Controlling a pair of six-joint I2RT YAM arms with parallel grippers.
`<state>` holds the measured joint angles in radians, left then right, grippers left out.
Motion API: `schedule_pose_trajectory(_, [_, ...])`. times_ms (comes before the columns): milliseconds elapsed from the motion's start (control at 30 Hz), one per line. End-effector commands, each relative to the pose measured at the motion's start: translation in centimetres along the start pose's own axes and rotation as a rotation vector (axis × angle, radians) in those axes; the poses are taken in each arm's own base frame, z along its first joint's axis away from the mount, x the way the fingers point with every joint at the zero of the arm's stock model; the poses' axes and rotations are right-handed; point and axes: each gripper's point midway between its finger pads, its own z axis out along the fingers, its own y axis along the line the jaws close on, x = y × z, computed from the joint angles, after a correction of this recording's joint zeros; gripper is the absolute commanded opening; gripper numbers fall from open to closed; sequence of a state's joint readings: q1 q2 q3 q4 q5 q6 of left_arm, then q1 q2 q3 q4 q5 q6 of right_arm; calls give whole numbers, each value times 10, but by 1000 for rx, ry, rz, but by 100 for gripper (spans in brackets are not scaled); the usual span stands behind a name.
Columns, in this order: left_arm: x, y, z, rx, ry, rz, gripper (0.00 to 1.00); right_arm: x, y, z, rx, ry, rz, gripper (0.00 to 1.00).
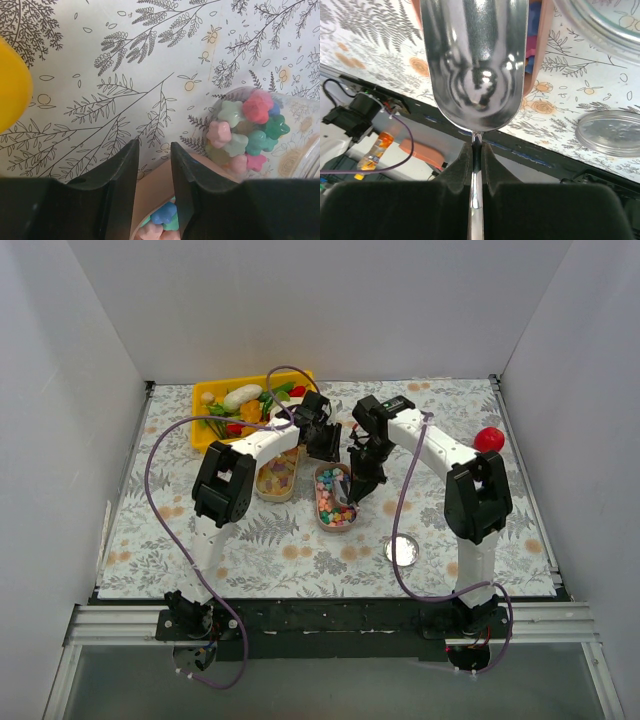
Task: Pack the candies
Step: Scoop the fake candies from the storage box.
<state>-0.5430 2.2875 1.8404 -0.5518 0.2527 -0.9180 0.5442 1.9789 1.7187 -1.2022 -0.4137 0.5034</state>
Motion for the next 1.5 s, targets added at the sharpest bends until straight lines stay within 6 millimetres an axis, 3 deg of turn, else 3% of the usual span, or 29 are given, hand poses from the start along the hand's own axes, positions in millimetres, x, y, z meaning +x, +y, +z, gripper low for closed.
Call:
schedule_pose_trajectory(0, [5, -8, -6, 33, 4, -4, 31, 15, -9, 3, 53, 24, -29, 1])
schedule_pose_trajectory(100, [14, -6, -5, 33, 15, -16, 31, 21, -10, 6, 66, 48, -37, 1])
schedule_pose_trajectory(333, [15, -10, -10, 45, 1, -30, 30, 24, -8, 6, 82, 91, -60, 1])
schedule_pose_trajectory(600, [9, -7, -11, 10, -31, -13, 30, 41, -7, 6, 38, 145, -62, 1])
schedule_pose_trajectory(733, [7, -11, -16, 17, -70, 15, 29, 33, -2, 10, 29, 148, -67, 1])
schedule_pose_trajectory(1133, [17, -14, -24, 25, -82, 40, 29, 17, -15, 36, 87, 190, -73, 1])
schedule_pose_trajectory(1467, [20, -18, -26, 40, -78, 42, 29, -16, -19, 34, 180, 67, -107, 1])
